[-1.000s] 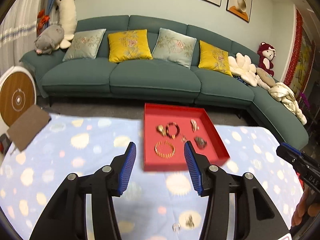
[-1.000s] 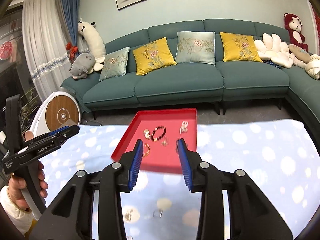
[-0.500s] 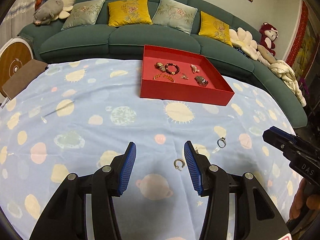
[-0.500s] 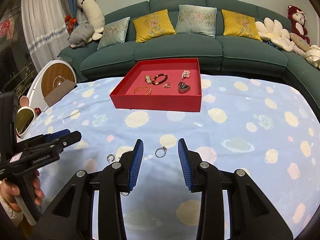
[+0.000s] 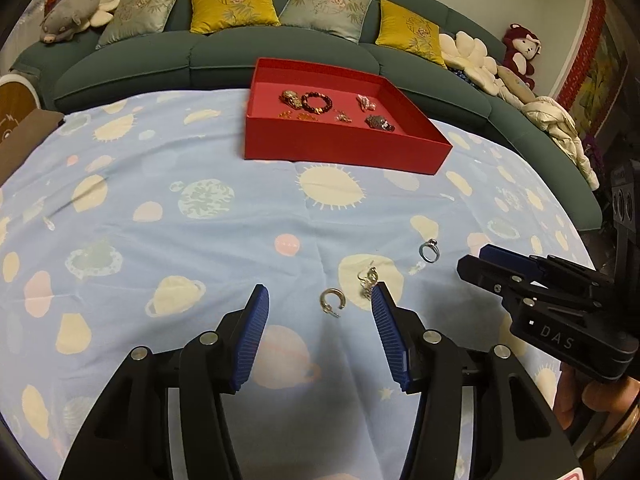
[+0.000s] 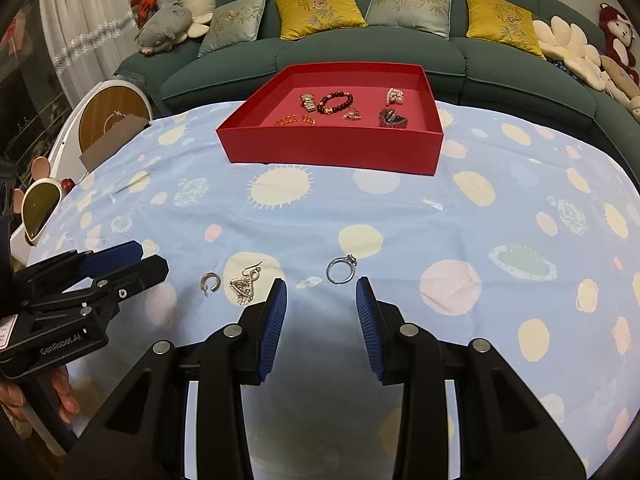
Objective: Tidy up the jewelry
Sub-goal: 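Grasp the gold knot pendant on the cloth with the left gripper, then grasp the silver ring with the right gripper while the left gripper holds the pendant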
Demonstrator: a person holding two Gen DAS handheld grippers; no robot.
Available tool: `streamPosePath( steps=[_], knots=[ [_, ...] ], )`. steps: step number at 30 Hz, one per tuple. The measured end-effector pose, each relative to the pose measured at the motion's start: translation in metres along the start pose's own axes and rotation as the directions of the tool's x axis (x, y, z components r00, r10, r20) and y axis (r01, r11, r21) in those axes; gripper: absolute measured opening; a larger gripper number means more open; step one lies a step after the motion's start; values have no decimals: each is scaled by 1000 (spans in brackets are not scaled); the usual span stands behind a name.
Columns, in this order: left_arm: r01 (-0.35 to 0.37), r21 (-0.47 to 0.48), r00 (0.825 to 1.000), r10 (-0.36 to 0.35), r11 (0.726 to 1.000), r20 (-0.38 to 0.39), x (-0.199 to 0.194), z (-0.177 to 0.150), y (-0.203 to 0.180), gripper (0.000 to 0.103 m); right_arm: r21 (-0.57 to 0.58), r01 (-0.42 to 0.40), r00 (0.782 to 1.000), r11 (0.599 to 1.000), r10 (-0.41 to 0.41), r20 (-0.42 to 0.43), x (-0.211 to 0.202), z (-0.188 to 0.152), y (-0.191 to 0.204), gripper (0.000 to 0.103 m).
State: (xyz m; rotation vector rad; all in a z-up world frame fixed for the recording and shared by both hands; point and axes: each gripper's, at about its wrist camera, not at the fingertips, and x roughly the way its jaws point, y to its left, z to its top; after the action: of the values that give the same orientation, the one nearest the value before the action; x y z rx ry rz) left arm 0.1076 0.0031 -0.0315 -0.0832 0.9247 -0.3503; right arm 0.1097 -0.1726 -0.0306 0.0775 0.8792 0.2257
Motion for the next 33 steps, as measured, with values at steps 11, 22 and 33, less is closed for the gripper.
streamPosePath(
  steps=[11, 22, 33],
  knots=[
    [18, 144, 999, -22, 989, 25, 36, 8, -42, 51, 59, 27, 1000, 998, -27, 8, -5, 5, -23, 35],
    [14, 193, 1000, -9, 981, -22, 57, 5, -50, 12, 94, 28, 1000, 995, -28, 6, -7, 8, -41, 35],
    [41, 184, 999, -44, 982, 14, 34, 7, -45, 1, 65, 2, 998, 998, 1, -55, 23, 6, -25, 35]
  ],
)
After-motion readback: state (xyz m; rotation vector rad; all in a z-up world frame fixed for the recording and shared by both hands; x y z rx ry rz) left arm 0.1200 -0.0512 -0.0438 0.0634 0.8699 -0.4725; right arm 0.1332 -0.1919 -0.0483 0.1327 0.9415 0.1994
